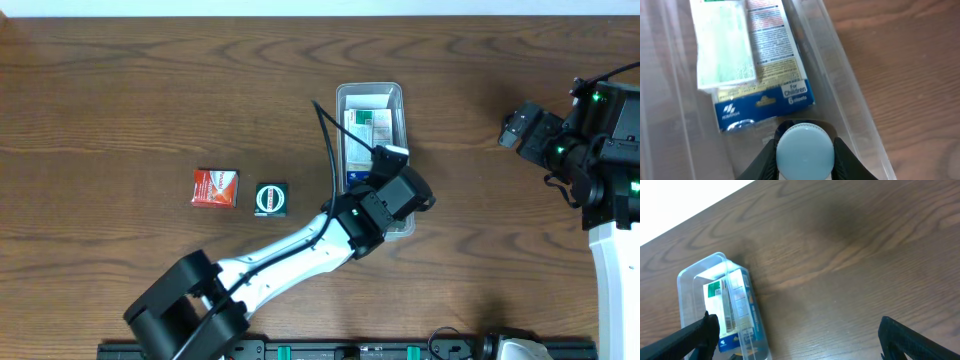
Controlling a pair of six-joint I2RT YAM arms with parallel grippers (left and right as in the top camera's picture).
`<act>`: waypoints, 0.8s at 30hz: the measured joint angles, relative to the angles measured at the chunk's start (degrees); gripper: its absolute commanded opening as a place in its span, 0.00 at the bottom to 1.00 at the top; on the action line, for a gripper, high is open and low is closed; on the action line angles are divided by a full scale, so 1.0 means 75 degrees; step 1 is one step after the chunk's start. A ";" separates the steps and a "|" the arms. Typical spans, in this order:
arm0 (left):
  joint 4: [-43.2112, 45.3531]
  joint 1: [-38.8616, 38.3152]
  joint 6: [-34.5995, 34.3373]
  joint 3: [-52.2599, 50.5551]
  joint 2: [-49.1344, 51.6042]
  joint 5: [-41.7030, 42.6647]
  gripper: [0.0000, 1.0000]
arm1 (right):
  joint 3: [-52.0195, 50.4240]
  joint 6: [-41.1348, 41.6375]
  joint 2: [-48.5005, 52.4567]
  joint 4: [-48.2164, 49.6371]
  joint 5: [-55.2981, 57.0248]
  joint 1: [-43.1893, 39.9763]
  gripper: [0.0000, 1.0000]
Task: Pack container
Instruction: 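Carry the bottle right and lower it into the container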
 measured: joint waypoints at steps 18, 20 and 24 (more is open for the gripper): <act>-0.1172 -0.0026 0.0866 0.0959 0.0111 -0.0085 0.68 | 0.0000 0.0000 0.0000 0.0000 0.0000 0.0000 0.99; -0.1617 -0.0050 0.0874 0.1317 0.0061 -0.0090 0.68 | 0.0000 0.0000 0.0000 -0.0003 0.0000 0.0000 0.99; -0.2273 -0.0149 0.0898 0.1804 -0.0326 -0.0108 0.70 | 0.0000 0.0000 0.0000 0.0000 0.0000 0.0000 0.99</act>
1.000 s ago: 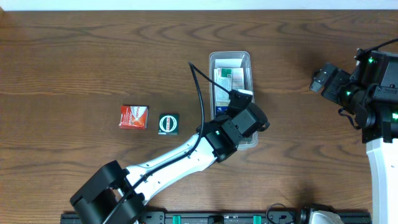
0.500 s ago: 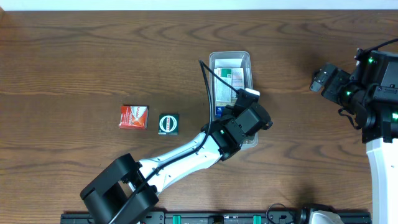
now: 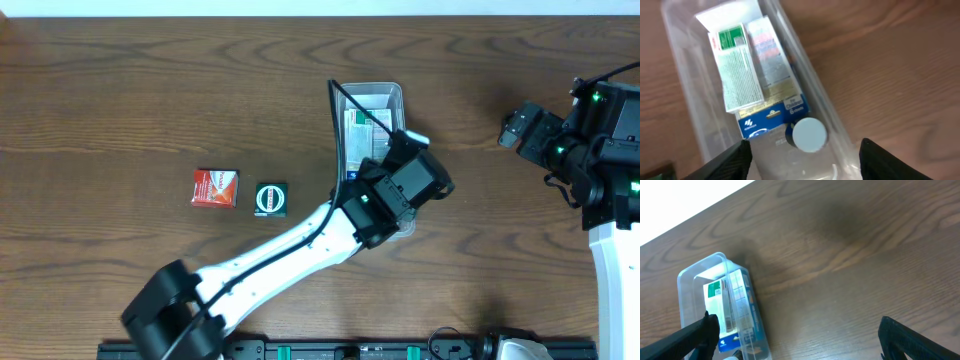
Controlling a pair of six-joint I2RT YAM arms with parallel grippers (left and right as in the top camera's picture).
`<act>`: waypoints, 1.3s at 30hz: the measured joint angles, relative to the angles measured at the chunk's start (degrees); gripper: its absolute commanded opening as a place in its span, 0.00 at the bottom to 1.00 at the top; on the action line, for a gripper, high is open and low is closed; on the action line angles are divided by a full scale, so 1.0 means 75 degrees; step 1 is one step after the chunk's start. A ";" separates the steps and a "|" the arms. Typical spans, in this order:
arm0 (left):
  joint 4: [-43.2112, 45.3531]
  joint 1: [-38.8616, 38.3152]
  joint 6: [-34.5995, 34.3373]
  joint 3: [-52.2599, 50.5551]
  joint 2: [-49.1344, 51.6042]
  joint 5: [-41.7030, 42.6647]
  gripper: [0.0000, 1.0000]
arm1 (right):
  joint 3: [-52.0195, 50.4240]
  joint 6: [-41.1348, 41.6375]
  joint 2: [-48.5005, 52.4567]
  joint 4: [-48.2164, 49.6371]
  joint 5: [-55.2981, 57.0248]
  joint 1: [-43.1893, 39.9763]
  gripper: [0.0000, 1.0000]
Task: Pack container
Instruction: 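Carry the bottle right and lower it into the container, then release bottle and move left gripper to the red Panadol box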
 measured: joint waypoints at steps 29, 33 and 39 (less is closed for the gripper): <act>-0.4508 0.7615 0.1332 0.0236 -0.0717 0.2177 0.98 | 0.0000 0.0000 0.0006 0.0000 0.0000 0.0000 0.99; -0.4403 0.8282 0.2148 0.0236 0.0117 0.2719 0.98 | 0.0000 0.0000 0.0006 0.0000 0.0000 0.0000 0.99; -0.3975 0.8271 0.2731 0.0224 0.1099 0.3034 0.98 | 0.0000 0.0000 0.0006 0.0000 0.0000 0.0000 0.99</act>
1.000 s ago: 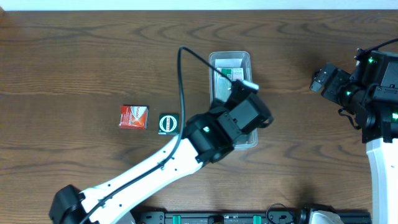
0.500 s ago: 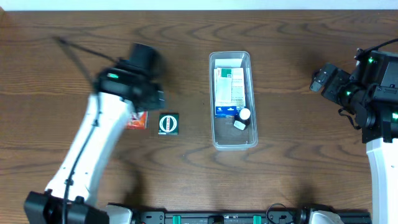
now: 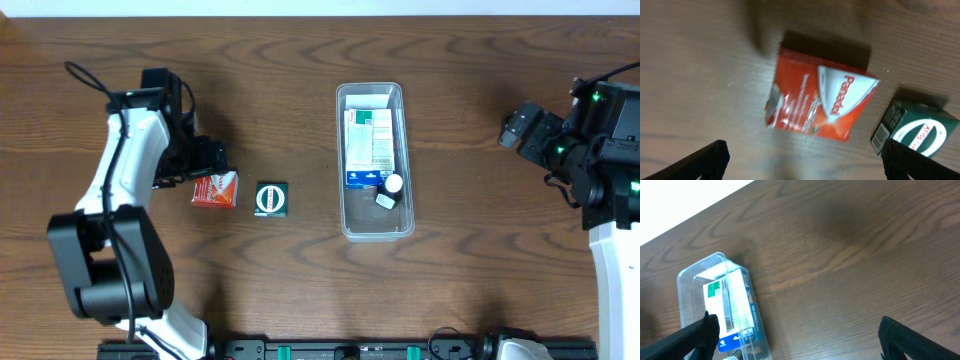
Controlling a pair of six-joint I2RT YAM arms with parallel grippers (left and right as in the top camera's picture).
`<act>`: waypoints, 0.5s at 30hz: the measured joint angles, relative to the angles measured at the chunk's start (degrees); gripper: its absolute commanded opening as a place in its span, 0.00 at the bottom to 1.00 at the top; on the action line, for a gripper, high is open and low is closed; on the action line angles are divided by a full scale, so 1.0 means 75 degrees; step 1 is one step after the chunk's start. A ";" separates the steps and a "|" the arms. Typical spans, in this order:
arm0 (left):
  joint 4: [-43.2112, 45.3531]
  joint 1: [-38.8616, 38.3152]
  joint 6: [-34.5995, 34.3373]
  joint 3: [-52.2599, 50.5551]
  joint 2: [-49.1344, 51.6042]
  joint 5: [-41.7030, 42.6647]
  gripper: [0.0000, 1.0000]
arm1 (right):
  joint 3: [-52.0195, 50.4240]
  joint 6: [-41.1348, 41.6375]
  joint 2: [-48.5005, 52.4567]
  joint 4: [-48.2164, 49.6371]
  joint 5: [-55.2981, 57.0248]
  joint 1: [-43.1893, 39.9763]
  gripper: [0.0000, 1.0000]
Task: Pack container
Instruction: 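Release bottle and move left gripper to the red Panadol box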
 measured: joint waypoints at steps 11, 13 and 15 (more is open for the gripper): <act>0.0358 -0.0099 0.0533 -0.0166 0.0542 -0.0122 0.98 | 0.0000 0.0000 0.0000 0.0000 0.0000 0.0000 0.99; 0.0388 -0.0172 0.0592 -0.0169 0.0734 -0.0157 0.98 | 0.0000 0.0000 0.0000 0.0000 0.0000 0.0000 0.99; 0.0391 -0.0271 0.0612 -0.0181 0.0866 -0.0178 0.98 | 0.0000 0.0000 0.0000 0.0000 0.0000 0.0000 0.99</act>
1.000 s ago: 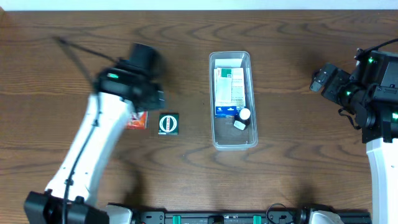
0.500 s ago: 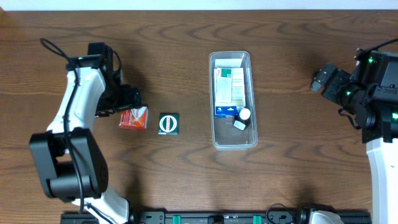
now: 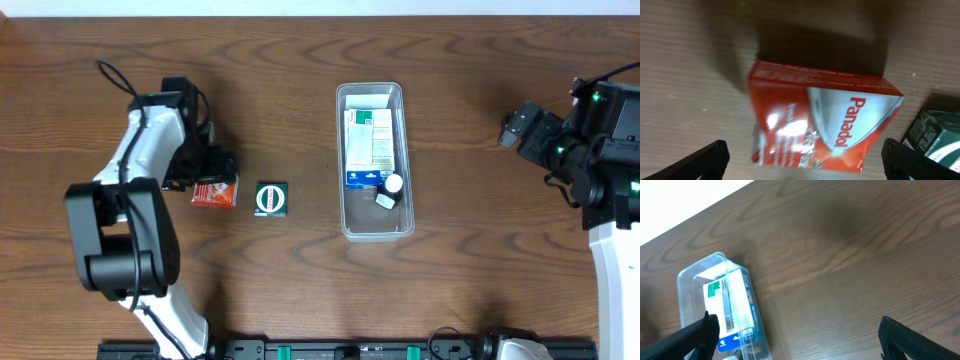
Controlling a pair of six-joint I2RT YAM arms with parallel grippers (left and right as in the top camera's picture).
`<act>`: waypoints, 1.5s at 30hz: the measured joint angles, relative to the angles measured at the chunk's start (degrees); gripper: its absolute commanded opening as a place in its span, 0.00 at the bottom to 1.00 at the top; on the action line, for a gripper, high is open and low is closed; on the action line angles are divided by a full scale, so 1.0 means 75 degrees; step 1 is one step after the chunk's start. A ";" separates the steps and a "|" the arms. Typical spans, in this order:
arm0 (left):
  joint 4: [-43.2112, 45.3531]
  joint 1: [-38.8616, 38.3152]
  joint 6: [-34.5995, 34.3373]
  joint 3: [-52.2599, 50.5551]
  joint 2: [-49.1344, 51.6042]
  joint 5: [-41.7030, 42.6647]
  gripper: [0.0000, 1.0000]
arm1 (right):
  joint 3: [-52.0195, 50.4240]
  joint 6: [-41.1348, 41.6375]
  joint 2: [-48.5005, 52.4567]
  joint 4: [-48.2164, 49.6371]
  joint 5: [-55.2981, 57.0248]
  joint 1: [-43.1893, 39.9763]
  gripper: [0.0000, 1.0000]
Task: Pack container
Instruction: 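Release bottle and move left gripper to the red Panadol box, then grasp the red Panadol box and carry it to the container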
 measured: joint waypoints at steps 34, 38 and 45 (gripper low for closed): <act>-0.0629 -0.1647 -0.1542 -0.0058 -0.3244 -0.0259 0.73 | 0.0000 0.0000 0.0000 0.0003 0.0000 0.0000 0.99; -0.0525 -0.3287 -0.2410 -0.0055 -0.4205 -0.0259 0.73 | 0.0000 0.0000 0.0000 0.0000 0.0000 0.0000 0.99; 0.0472 -0.6446 -0.4208 -0.0050 -0.4232 -0.0863 0.73 | 0.0000 0.0000 0.0000 -0.0003 0.0000 0.0000 0.99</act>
